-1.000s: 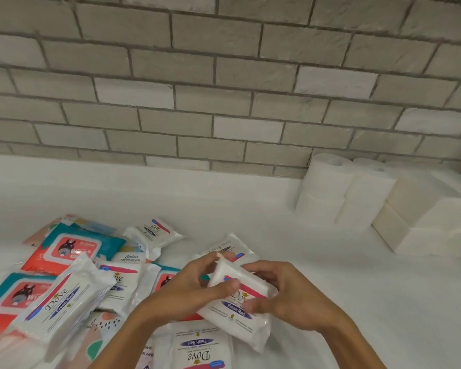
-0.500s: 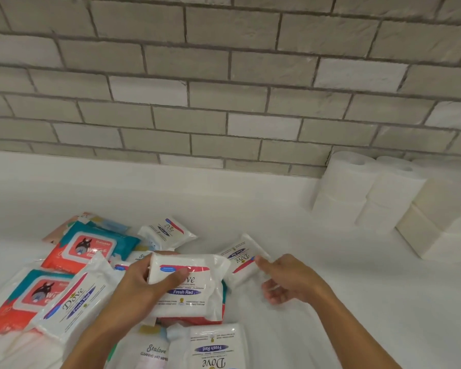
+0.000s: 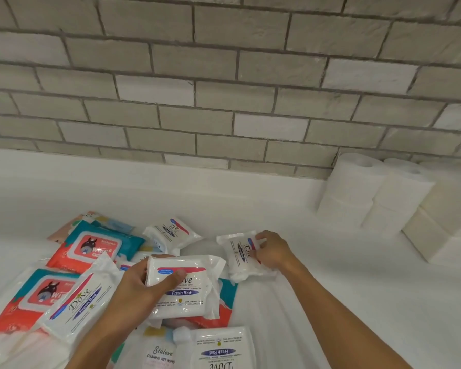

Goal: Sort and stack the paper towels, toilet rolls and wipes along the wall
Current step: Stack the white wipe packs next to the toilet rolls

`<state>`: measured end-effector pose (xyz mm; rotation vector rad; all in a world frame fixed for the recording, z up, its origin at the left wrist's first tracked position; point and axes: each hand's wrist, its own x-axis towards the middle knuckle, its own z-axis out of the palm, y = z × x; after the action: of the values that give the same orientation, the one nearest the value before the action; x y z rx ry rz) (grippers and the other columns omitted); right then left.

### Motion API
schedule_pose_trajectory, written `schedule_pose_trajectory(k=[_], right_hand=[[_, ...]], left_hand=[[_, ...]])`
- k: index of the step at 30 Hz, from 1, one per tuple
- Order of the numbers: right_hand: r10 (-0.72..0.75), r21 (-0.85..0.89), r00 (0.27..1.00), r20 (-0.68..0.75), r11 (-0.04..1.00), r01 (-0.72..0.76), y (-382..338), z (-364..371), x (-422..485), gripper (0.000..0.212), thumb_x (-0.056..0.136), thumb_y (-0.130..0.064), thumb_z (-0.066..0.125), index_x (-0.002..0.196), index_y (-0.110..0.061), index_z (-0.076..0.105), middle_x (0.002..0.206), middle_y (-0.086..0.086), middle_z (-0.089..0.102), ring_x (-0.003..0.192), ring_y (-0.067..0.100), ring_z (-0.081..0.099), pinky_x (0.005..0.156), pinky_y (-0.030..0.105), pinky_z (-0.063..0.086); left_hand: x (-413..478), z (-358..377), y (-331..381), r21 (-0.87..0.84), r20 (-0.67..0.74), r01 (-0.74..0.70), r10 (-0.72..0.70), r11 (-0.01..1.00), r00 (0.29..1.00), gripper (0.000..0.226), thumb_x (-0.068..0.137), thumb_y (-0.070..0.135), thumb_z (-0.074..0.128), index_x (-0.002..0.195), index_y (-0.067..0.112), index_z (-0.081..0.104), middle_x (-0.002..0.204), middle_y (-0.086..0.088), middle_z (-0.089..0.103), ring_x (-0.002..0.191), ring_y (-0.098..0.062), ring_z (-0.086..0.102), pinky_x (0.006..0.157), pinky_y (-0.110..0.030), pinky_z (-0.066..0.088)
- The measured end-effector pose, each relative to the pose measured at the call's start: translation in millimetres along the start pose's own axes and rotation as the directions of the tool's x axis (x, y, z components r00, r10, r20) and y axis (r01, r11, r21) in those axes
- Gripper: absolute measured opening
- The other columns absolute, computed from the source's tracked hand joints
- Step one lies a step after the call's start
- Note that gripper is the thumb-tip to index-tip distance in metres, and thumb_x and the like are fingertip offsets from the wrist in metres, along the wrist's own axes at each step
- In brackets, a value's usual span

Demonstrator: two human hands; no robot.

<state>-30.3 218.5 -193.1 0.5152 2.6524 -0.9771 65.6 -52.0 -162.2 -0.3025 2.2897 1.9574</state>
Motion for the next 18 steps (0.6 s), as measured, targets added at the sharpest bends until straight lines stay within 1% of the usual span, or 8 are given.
schedule_pose_trajectory(k=[2,4,6,8,10,13,16,18], right_hand=[[-0.001,0.005,1.0,0.019,1.0,0.001,-3.8,-3.4,7.3,0.041,0.079,-0.02,0.067,0.117,-0.033,0.059,0.115,-0.003,0.064,0.111,0.022,0.06,0.103,0.045,0.043],[-0.023,-0.008,0.999,0.033,1.0,0.023,-7.7,-8.5,13.8,0.032,0.077,-0.012,0.062,0.092,-0.04,0.063,0.111,-0.008,0.065,0.111,0.02,0.059,0.103,0.046,0.042],[-0.062,-0.027,0.998,0.027,0.998,0.063,-13.3,-13.3,13.3,0.038,0.079,-0.006,0.055,0.077,-0.042,0.065,0.096,-0.019,0.065,0.108,0.016,0.058,0.103,0.045,0.04],[-0.085,-0.072,0.996,0.02,0.994,0.086,-17.5,-16.2,6.9,0.044,0.082,-0.003,0.047,0.086,-0.041,0.069,0.095,-0.023,0.065,0.104,0.009,0.055,0.099,0.039,0.033],[-0.105,-0.115,0.994,-0.014,0.988,0.103,-18.1,-16.0,-0.2,0.044,0.085,-0.006,0.045,0.098,-0.042,0.067,0.111,-0.019,0.065,0.107,0.009,0.053,0.089,0.037,0.026],[-0.068,-0.139,0.982,-0.178,0.989,0.043,-6.0,-13.6,-6.7,0.034,0.093,-0.024,0.052,0.121,-0.042,0.054,0.132,-0.002,0.051,0.122,0.024,0.046,0.094,0.039,0.029],[0.161,0.012,0.964,-0.211,0.987,-0.162,3.0,-3.6,-20.6,0.065,0.091,-0.045,0.055,0.143,-0.021,0.024,0.135,0.016,0.041,0.124,0.037,0.042,0.101,0.043,0.037],[0.209,0.028,0.965,-0.158,0.978,-0.207,3.5,9.4,-27.7,0.093,0.083,-0.059,0.059,0.145,-0.015,0.006,0.132,0.02,0.041,0.122,0.038,0.045,0.1,0.042,0.039]], left_hand=[[0.5,0.9,2.1,0.002,-0.013,0.002,-0.002,1.0,1.0,0.026,0.075,0.023,0.081,0.097,0.023,0.067,0.071,0.005,0.076,0.062,-0.013,0.074,0.046,-0.021,0.053],[1.5,0.2,3.2,0.015,-0.017,-0.003,0.003,1.0,1.0,0.025,0.076,0.024,0.081,0.096,0.023,0.067,0.072,0.005,0.076,0.063,-0.013,0.074,0.049,-0.022,0.053],[2.7,-1.2,3.6,0.021,-0.014,-0.006,0.007,1.0,1.0,0.025,0.076,0.024,0.081,0.097,0.021,0.069,0.075,0.003,0.077,0.066,-0.014,0.074,0.052,-0.024,0.053],[3.1,-1.6,4.6,0.022,-0.014,-0.008,0.008,1.0,1.0,0.023,0.077,0.024,0.08,0.097,0.02,0.069,0.074,0.004,0.077,0.065,-0.014,0.074,0.052,-0.023,0.053],[3.3,-2.7,5.0,0.024,-0.017,-0.007,0.007,1.0,1.0,0.022,0.077,0.024,0.08,0.096,0.021,0.068,0.073,0.006,0.077,0.063,-0.011,0.073,0.05,-0.021,0.051],[5.4,-3.8,4.3,0.024,-0.033,0.0,0.001,1.0,0.999,0.024,0.077,0.026,0.08,0.097,0.022,0.068,0.074,0.002,0.077,0.064,-0.014,0.074,0.049,-0.022,0.051],[10.5,-5.4,4.0,0.049,-0.074,0.018,-0.014,0.999,0.997,0.025,0.076,0.03,0.08,0.096,0.026,0.065,0.08,0.003,0.074,0.066,-0.014,0.071,0.046,-0.023,0.049],[15.1,-3.3,3.9,0.05,-0.076,0.014,-0.01,0.999,0.997,0.025,0.076,0.029,0.08,0.095,0.023,0.067,0.078,0.002,0.075,0.066,-0.014,0.072,0.049,-0.023,0.051]])
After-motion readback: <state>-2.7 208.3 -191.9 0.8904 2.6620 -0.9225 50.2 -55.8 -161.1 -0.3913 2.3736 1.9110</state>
